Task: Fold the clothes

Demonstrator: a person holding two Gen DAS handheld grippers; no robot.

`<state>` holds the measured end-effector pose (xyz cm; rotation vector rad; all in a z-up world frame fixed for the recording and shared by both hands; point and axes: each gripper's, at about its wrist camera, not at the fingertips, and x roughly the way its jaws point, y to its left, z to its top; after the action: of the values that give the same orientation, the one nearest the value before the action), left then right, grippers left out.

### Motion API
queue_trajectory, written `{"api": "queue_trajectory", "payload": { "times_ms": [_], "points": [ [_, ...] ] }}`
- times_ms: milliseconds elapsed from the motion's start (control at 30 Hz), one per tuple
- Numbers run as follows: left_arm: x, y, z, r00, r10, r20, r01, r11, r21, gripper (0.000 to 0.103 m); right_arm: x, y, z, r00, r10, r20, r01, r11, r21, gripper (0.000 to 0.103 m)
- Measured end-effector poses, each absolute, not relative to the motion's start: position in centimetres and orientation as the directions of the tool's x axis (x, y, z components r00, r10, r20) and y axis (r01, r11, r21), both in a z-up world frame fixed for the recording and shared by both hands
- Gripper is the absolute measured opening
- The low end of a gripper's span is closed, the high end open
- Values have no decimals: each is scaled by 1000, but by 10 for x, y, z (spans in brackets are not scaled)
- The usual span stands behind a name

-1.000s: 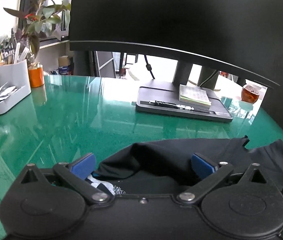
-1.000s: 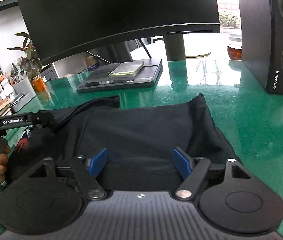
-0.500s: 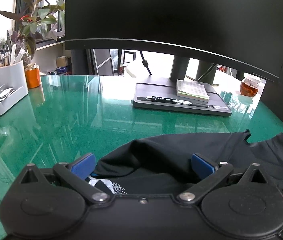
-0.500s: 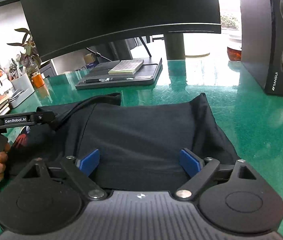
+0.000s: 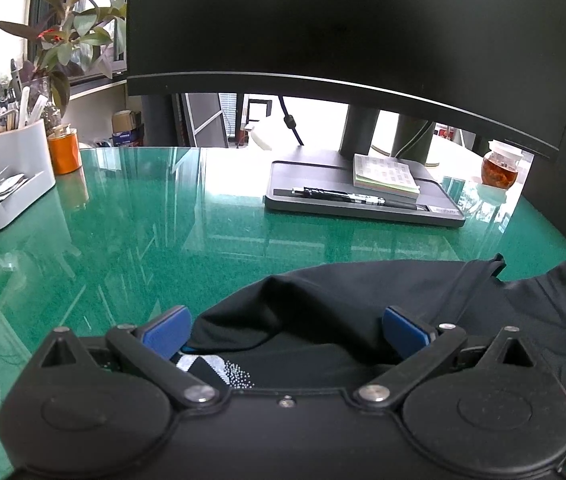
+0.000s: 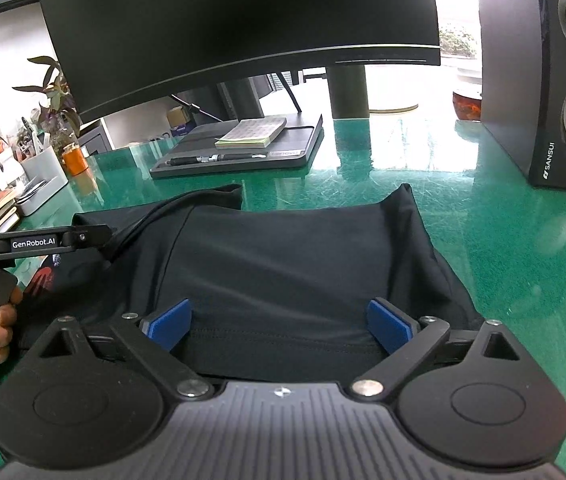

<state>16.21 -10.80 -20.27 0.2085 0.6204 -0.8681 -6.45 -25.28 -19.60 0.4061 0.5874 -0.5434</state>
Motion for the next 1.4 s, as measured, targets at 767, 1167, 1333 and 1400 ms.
{"api": "queue_trajectory", "payload": {
  "times_ms": [767,1167,1333,1400],
  "points": [
    [162,-112,-205,480,-645,-594,766,639,-75,102,-62,-252,-197,697,-363,-618,586,786,198,102],
    [163,-111,-205,477,-644,-598,766,638,-76,102,-64,-257,-197,701,-356,-618,577,792,198,102],
    [163,-112,-205,476,-644,-599,766,638,-77,102,-63,-256,-197,700,-357,-618,577,793,195,102],
    [164,-111,-205,476,-644,-599,766,638,-77,102,-63,-255,-197,699,-358,-618,578,793,195,102]
  ]
}}
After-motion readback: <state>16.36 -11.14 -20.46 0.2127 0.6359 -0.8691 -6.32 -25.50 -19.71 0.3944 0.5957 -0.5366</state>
